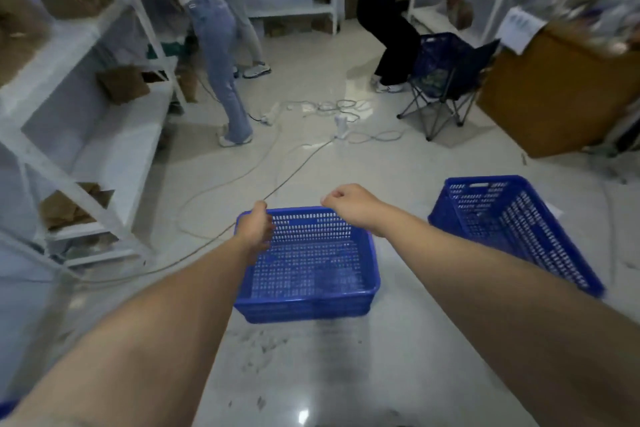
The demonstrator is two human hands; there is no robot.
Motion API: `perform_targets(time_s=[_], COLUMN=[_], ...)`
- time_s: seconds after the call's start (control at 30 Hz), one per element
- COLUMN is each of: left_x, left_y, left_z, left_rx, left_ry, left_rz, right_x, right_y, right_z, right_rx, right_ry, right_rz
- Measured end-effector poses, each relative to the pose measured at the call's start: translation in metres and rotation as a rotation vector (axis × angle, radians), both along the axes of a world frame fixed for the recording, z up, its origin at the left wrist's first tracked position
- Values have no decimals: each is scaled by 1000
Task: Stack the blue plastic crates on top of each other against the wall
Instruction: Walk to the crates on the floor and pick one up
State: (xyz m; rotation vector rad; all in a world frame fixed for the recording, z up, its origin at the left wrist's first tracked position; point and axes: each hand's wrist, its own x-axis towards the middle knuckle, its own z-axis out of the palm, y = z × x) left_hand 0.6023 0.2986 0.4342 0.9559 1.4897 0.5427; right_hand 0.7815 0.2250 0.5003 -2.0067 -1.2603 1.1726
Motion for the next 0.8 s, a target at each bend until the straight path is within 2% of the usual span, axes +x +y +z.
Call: perform_targets(time_s=[0.1, 0.2, 0.43, 0.6, 0.7, 0.8], left_x=[62, 89, 99, 93, 113, 123], left_y=[-7, 3, 66, 134, 161, 194], left_z=[-10, -18, -52, -117, -99, -85], left_rx=[-53, -59, -141, -242, -293, -237], left_ry=[-18, 9, 83, 99, 89, 81], left_rz=[-34, -9, 84, 183, 226, 257], right_x=[62, 105, 155, 180, 184, 185], right_y=[-5, 2, 77, 157, 203, 248], right_z=[-8, -17, -49, -59, -59, -65], right_rx=[-30, -83, -146, -195, -228, -242], right_ry=[45, 78, 81, 23, -22, 2], right_rz=[-72, -79, -118, -64, -10, -4])
